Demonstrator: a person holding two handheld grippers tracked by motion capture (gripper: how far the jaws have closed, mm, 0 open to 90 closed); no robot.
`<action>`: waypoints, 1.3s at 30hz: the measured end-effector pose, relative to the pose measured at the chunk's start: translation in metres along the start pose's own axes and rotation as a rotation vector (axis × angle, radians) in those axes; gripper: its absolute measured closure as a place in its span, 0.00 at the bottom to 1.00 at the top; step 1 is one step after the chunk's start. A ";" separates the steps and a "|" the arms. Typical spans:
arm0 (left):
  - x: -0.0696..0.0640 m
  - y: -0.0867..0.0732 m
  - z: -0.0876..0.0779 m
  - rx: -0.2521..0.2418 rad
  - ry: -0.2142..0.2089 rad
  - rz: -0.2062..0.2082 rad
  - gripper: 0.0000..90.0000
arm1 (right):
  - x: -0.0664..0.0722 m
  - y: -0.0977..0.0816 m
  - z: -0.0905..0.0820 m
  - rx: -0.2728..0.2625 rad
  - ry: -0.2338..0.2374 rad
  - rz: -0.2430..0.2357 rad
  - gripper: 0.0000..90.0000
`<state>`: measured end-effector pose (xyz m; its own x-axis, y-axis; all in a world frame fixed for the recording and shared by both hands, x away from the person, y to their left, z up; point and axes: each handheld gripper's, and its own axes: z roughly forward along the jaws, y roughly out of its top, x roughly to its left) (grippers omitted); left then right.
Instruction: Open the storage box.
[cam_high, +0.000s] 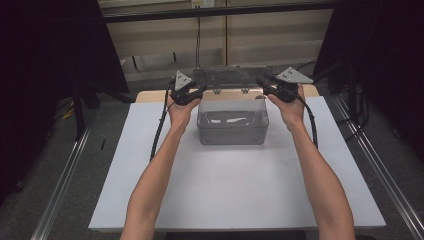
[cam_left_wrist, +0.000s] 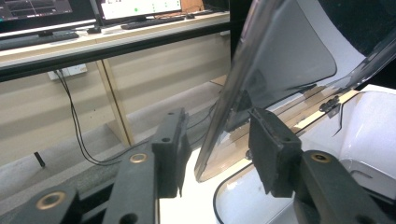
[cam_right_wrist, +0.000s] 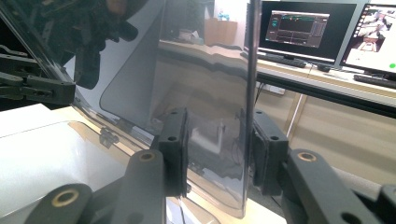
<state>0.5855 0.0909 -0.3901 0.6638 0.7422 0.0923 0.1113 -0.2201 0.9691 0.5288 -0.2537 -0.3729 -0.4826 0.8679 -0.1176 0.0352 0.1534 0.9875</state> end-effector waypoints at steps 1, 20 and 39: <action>0.000 0.000 0.001 -0.001 -0.002 0.001 0.65 | 0.000 0.000 0.000 -0.004 -0.001 0.003 0.71; 0.003 0.006 0.005 0.011 -0.019 -0.030 0.75 | -0.006 -0.006 0.012 -0.025 -0.032 0.103 0.69; 0.011 0.005 0.010 0.028 -0.022 -0.033 0.79 | -0.015 -0.028 0.026 0.044 -0.011 0.148 0.67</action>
<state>0.6007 0.0917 -0.3861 0.6753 0.7354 0.0556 0.1534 -0.2137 0.9648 0.5580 -0.2585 -0.4016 -0.4599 0.8876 0.0276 0.1439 0.0438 0.9886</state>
